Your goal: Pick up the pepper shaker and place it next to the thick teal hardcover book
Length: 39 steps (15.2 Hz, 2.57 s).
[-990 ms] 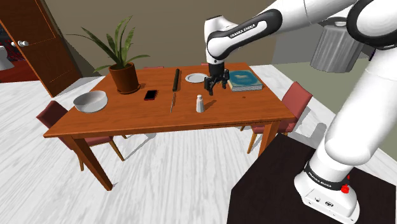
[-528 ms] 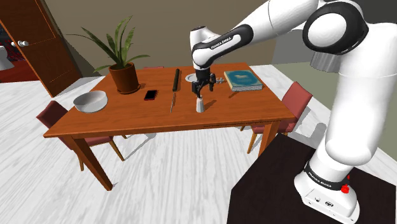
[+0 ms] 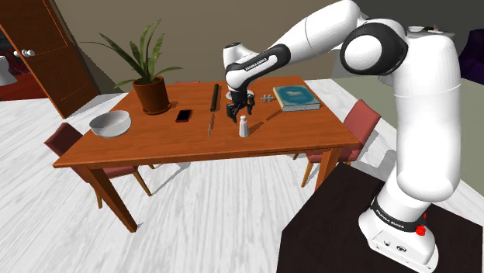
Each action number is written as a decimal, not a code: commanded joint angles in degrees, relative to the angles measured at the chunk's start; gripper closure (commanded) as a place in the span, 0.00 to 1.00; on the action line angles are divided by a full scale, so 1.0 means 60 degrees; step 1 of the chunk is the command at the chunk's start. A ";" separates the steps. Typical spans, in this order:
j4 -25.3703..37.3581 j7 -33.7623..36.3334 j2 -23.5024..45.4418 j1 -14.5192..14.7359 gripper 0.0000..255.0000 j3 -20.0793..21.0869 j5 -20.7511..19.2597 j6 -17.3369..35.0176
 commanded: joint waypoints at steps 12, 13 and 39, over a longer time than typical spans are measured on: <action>-0.0211 0.0025 0.0257 -0.0021 1.00 -0.0023 -0.0036 0.0475; -0.0211 0.0025 0.0257 -0.0021 1.00 -0.0023 -0.0036 0.0475; 0.1119 -0.0206 -0.0420 -0.0014 1.00 0.0019 0.0092 -0.1521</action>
